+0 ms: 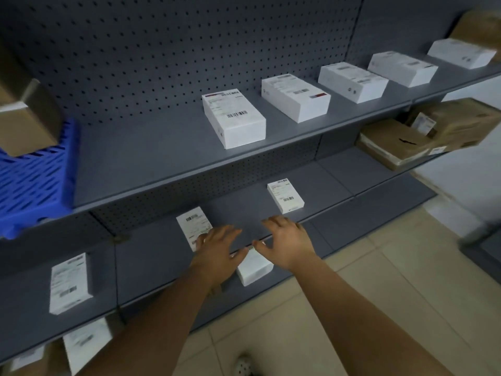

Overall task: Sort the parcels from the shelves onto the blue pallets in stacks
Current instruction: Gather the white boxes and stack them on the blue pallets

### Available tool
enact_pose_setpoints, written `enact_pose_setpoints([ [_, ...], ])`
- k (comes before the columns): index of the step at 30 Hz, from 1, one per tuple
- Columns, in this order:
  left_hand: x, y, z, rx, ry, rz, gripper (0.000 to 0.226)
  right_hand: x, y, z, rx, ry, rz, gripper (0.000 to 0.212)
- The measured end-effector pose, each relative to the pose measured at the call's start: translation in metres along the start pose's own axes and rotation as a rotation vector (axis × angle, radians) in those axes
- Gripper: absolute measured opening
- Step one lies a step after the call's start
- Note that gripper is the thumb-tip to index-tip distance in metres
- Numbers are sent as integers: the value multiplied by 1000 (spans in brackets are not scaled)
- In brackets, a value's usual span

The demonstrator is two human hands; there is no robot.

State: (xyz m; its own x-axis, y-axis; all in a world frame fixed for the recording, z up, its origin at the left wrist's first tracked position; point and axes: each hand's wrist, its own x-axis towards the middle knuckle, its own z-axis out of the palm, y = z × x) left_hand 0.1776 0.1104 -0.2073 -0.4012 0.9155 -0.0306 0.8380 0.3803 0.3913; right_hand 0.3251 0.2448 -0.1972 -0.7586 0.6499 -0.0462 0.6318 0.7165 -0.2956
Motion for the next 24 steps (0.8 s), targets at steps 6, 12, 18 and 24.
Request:
enact_pose_setpoints([
  [6,57,-7,46,-25,-37,-38,78,38,38,19,-19,-70,8,63],
  [12,114,-9,73,-42,-75,-103,84,85,76,39,12,-31,59,67],
  [18,154,-2,107,-36,-97,-181,74,126,121,60,-33,-60,88,61],
  [24,189,9,155,-26,-57,-229,81,189,184,94,-105,-100,24,68],
])
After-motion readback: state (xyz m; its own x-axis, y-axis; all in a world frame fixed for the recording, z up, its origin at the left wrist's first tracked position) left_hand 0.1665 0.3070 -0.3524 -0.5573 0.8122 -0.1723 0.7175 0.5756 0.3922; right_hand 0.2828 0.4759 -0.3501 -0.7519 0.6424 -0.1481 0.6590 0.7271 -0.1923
